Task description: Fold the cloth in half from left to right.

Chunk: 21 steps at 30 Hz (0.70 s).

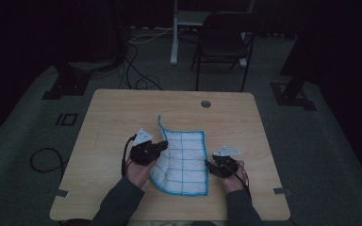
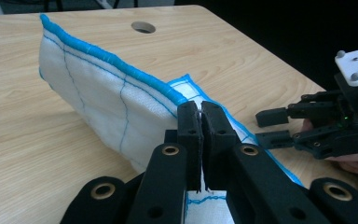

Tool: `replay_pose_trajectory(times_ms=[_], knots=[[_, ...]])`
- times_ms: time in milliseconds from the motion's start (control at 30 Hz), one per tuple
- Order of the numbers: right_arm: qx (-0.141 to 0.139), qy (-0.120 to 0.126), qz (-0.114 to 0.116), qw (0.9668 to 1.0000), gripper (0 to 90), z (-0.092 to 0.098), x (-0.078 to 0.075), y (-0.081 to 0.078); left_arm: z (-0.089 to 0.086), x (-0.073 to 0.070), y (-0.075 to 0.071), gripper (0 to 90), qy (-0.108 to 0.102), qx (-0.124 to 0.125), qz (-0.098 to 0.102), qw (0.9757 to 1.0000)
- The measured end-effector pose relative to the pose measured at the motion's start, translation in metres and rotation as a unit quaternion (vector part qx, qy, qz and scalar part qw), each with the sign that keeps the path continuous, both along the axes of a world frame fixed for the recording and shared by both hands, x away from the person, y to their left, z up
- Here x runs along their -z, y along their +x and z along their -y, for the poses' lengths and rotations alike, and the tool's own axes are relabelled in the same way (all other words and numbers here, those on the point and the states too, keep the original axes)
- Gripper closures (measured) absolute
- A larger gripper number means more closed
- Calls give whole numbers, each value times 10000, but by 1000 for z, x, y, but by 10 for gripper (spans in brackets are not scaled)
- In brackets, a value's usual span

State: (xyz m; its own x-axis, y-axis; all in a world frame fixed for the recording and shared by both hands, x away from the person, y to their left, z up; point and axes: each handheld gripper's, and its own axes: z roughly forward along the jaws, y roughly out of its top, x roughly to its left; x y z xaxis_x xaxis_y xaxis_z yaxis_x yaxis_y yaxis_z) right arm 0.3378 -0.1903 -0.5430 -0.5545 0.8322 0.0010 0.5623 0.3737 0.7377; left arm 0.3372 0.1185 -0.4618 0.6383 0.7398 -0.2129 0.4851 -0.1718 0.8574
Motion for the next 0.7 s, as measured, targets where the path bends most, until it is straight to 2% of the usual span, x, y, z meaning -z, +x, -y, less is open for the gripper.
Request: replay_pose_trajectory(times_ms=[267,700], knots=[[0,-2,-4,10000,561,0,0,0,15,3,6,880,29,120,-60,9999],[1,6,-2,10000,561,0,0,0,46,27,18,879,151,311,-355,9988]])
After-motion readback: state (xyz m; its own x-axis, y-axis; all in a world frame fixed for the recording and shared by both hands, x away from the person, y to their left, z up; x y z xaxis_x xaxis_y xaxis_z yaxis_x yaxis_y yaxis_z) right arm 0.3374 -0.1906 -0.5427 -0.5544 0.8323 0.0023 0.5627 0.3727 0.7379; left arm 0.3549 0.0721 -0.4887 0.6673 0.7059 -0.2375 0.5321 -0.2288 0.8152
